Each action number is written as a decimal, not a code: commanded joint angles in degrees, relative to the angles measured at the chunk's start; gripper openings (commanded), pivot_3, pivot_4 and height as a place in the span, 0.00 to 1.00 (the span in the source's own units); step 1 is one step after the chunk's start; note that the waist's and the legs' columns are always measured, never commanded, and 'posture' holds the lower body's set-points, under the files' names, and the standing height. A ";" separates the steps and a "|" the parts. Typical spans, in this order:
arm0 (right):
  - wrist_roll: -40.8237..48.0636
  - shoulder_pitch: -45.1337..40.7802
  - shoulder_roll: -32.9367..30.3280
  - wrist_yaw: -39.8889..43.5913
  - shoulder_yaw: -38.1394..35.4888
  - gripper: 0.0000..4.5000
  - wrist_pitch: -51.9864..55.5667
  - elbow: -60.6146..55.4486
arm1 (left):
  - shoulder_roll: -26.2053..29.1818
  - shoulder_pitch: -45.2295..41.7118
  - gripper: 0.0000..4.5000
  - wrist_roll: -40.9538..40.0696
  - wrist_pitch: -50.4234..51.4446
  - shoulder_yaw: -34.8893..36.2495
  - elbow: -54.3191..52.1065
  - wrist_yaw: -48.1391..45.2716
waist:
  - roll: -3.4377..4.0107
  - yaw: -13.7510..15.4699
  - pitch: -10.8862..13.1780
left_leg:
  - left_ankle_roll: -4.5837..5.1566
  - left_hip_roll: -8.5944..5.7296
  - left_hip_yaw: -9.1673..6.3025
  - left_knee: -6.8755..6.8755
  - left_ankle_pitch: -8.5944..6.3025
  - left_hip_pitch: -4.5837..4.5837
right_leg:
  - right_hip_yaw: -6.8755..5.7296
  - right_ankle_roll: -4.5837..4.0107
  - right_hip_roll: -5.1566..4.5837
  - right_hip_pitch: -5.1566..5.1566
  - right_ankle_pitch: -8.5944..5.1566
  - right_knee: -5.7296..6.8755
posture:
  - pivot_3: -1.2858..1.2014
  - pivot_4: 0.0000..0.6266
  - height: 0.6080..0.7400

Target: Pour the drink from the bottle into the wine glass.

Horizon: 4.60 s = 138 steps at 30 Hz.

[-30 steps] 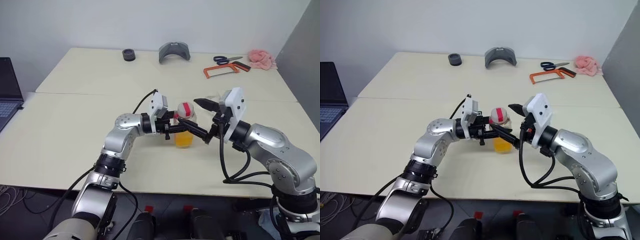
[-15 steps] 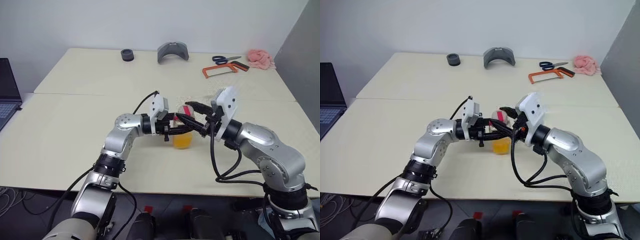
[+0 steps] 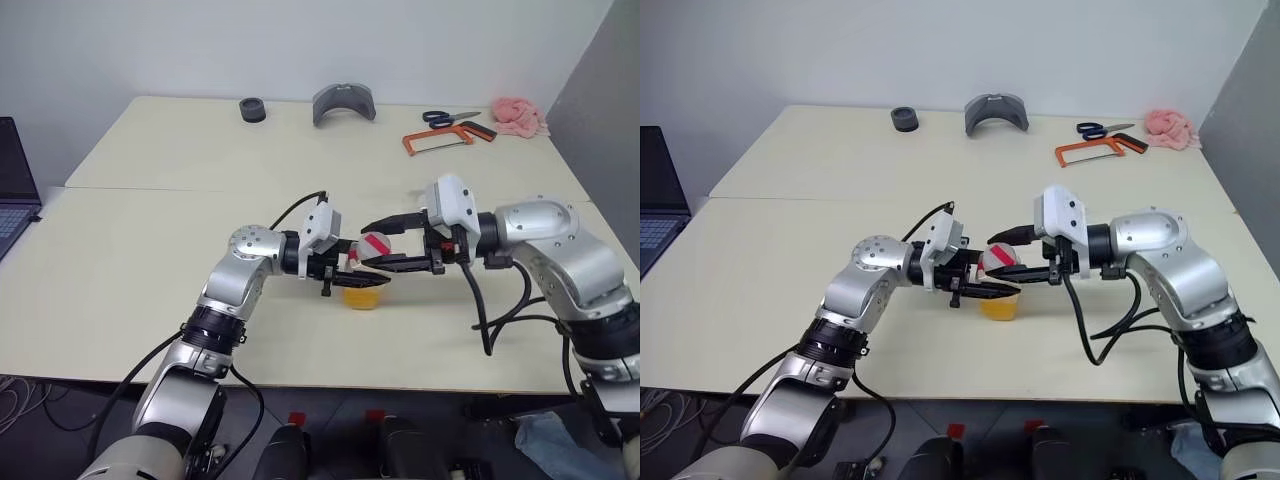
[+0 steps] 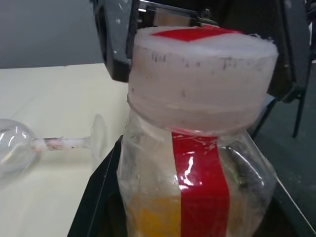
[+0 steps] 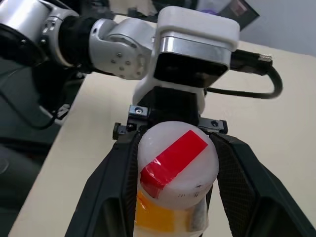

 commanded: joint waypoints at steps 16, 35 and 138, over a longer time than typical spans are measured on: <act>2.58 19.33 13.17 -40.48 -12.87 1.00 16.83 -30.78 | -2.49 -0.79 0.39 -1.09 -0.22 4.12 0.97 6.76 | 0.00 0.19 0.00 | -0.03 0.01 -0.38 0.02 0.02 -0.10 | 0.01 0.00 -0.20 -0.04 0.00 0.07 | 0.52 0.24 1.00; -7.11 20.83 23.19 -52.45 -5.14 0.92 16.74 -28.57 | -4.14 -2.49 0.39 0.86 -4.34 3.75 5.35 6.72 | 0.01 0.23 -0.01 | -0.03 -0.06 -0.35 0.03 0.02 -0.07 | 0.01 0.00 -0.13 -0.04 0.00 0.09 | 0.52 0.24 1.00; -8.96 14.68 13.17 -34.13 -6.46 0.96 5.54 -18.99 | -3.17 -6.13 0.38 2.10 -5.28 4.24 10.51 -0.10 | 0.08 0.02 0.07 | -0.03 -0.06 -0.34 0.01 0.02 -0.11 | 0.01 -0.05 -0.14 -0.10 -0.03 0.11 | 0.52 0.24 1.00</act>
